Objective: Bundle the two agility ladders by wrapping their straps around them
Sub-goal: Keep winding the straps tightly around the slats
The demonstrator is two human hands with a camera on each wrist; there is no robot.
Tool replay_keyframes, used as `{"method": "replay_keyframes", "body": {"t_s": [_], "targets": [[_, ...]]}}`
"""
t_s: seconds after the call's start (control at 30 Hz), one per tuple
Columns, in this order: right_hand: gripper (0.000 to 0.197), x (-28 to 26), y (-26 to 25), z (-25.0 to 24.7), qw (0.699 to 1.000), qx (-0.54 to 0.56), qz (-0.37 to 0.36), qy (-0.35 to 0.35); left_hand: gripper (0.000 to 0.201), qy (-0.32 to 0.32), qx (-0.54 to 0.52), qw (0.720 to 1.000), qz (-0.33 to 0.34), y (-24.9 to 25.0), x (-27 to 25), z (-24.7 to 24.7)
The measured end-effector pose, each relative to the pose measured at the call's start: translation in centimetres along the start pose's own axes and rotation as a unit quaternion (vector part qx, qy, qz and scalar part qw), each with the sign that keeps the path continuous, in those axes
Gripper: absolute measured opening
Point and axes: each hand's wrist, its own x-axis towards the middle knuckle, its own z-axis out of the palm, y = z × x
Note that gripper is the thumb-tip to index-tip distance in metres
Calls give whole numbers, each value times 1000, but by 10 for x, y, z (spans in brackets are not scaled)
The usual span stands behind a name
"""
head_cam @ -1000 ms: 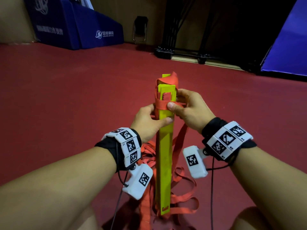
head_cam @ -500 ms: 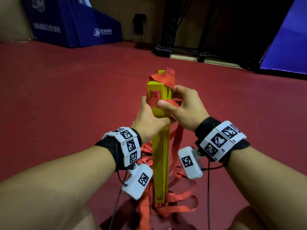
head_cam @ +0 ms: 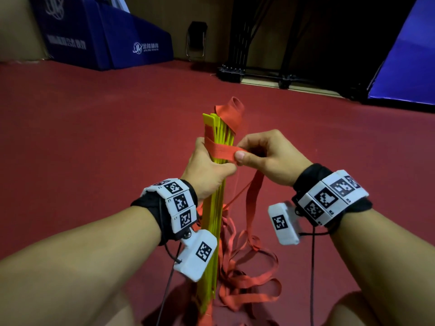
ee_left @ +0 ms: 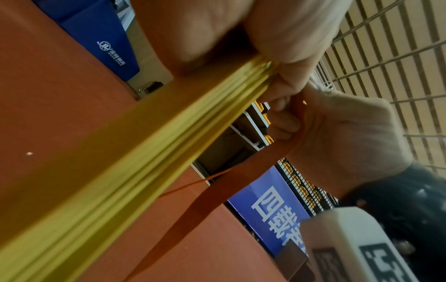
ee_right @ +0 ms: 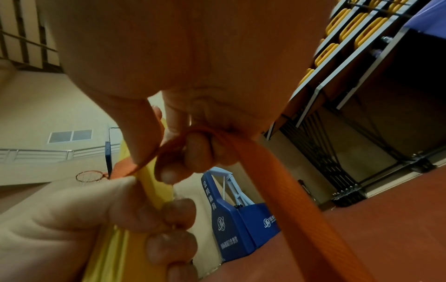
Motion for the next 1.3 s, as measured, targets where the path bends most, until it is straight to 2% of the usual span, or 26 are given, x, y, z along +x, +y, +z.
{"method": "replay_keyframes", "body": {"t_s": [0.13,0.3,0.37,0.43,0.47,0.57,0.63,0.67,0.77,0.9,0.97,1.03,1.1,1.17,1.2,1.3], "targets": [[22,0,-3,-4,1000,-17,-3,-8,60,-18,-47,999,-11,-2,5,1],[15,1,3,5,1000,-20,-10,20,46,-83,-106,990,-32,2,2,1],[15,3,6,8,998,60,-16,19,60,-117,-132,983,-42,5,0,1],[26,4,7,11,991,134,-21,4,80,-143,-164,975,-55,8,-3,1],[32,4,7,13,987,158,-24,-7,83,-156,-176,970,-60,8,-4,1],[40,3,4,17,971,237,-18,-25,75,-171,-204,962,-56,9,-5,0],[45,3,2,19,960,277,-11,-28,81,-167,-216,961,-52,9,-6,0],[47,3,2,19,958,285,-7,-30,79,-169,-218,960,-49,9,-6,0],[40,4,0,18,956,291,2,-45,58,-186,-225,956,-39,12,-8,0],[38,2,2,18,960,280,19,-19,50,-200,-236,950,-34,10,-9,1],[30,1,2,20,963,268,20,-14,60,-197,-247,948,-40,8,-8,2],[23,1,3,19,963,269,21,-12,91,-179,-268,945,-48,7,-7,4],[19,1,2,18,964,264,19,-8,108,-151,-287,945,-50,6,-6,7],[14,2,1,17,968,250,19,2,101,-132,-278,950,-49,8,-6,8],[12,3,2,16,969,246,19,8,90,-132,-267,954,-46,9,-6,7],[15,4,6,15,973,229,22,33,39,-137,-214,966,-43,8,-6,6]]}}
